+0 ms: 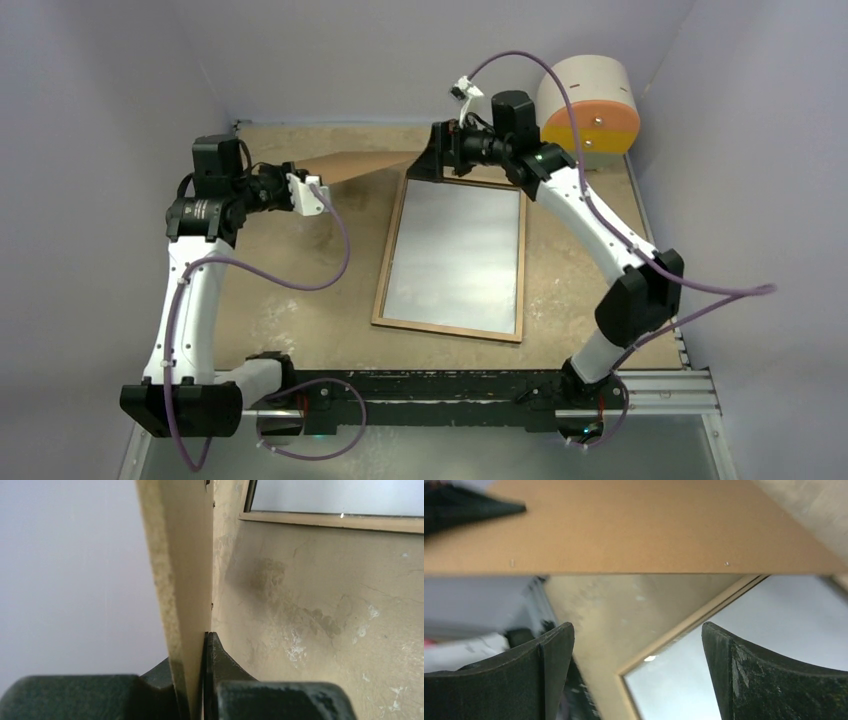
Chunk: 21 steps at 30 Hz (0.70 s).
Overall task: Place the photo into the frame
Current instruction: Turn over the photo frame item on the photo frame.
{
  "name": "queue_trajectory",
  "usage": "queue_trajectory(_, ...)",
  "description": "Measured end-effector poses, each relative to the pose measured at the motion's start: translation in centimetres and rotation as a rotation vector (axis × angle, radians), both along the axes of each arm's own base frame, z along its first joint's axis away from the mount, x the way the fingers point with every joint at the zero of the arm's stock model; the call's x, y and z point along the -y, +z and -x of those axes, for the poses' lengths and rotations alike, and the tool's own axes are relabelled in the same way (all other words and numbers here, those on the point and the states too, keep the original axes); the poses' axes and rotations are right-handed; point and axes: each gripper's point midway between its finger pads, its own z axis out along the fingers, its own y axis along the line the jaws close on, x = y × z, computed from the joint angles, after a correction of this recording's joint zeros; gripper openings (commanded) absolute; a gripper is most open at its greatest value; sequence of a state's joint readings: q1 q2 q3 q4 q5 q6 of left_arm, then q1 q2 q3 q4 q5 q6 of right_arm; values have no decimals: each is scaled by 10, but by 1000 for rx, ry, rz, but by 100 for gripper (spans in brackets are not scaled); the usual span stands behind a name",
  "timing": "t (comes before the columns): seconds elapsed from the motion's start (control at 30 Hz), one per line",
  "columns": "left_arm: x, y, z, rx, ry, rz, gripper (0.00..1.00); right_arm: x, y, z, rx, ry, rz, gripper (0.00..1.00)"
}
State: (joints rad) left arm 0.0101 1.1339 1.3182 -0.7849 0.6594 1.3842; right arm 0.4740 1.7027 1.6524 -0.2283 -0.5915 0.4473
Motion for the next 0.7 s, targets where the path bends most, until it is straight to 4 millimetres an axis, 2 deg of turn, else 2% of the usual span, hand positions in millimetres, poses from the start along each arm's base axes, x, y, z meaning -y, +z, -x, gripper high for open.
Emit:
queue_trajectory(0.13, 5, 8, 6, -35, -36, 2, 0, 11, 10, 25, 297, 132, 104, 99)
queue_trajectory(0.3, 8, -3, 19, -102, -71, -8, 0, 7, 17, 43, 573, 304, 148, 99)
queue_trajectory(0.47, 9, -12, 29, -152, -86, -12, 0, -14, 8, 53, 719, 438, 188, 99)
queue_trajectory(0.6, 10, -13, 30, -153, -95, -18, 0, -47, -4, 68, 790, 560, 220, 99)
queue_trajectory(0.7, 10, -13, 31, -152, -98, -22, 0, -64, -16, 75, 819, 608, 241, 98)
